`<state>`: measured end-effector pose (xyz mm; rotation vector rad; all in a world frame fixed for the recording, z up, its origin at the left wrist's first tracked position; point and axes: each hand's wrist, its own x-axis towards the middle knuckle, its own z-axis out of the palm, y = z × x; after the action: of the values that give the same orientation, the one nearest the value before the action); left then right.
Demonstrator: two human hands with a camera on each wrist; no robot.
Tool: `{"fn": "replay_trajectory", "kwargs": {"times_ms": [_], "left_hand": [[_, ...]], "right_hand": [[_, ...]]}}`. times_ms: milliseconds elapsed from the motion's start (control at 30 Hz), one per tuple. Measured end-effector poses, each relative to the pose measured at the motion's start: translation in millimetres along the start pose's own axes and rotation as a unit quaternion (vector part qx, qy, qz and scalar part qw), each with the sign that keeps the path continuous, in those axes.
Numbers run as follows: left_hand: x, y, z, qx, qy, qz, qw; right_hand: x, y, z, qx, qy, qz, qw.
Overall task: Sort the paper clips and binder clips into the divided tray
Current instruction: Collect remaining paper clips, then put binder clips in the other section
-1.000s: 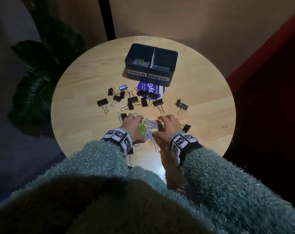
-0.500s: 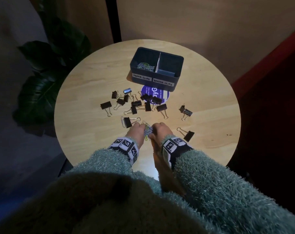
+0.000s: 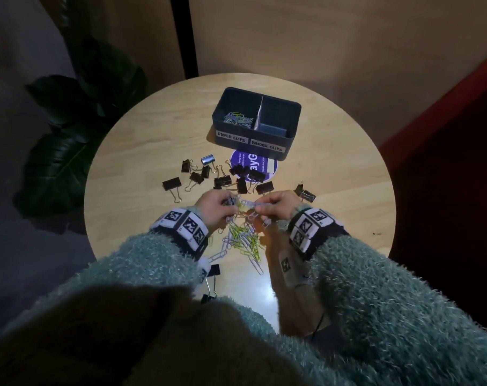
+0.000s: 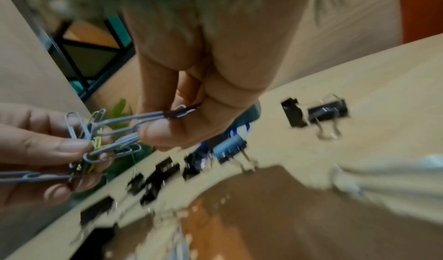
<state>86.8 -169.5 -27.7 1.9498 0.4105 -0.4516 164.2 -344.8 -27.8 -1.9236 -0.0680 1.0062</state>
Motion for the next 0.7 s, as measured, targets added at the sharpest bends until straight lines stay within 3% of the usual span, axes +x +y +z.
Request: {"fn": "replay_trajectory", "kwargs": {"times_ms": [233,333,433,567,700], "left_hand": [[24.7,73.7,-62.7,-0.071,0.074,0.089,0.991],[51.8,97.7,-86.7,-0.148,0.121,0.078,0.978],[85.1,107.5,-97.5,-0.155,0.174,0.052,0.971],[121.9,110.4,-101.4,-0.123,0.211,0.029,0.969],[142.2,108.4,-105.4,-0.102,0.194,0.020,0.975]], "right_hand": [[18.7,-80.6,-41.2,0.064,0.055,-0.112,0.990],[38.0,-111.3,-48.9,0.126,0.083,-0.124,0.981],[57.9,-136.1,-51.7,0.158,0.112,-0.127,0.973],[96.8,-155.8,-48.0,0.081,0.187,-0.099,0.974],[123.4,-162.3,-40.4,0.022,0.150,-0.077,0.985]]}}
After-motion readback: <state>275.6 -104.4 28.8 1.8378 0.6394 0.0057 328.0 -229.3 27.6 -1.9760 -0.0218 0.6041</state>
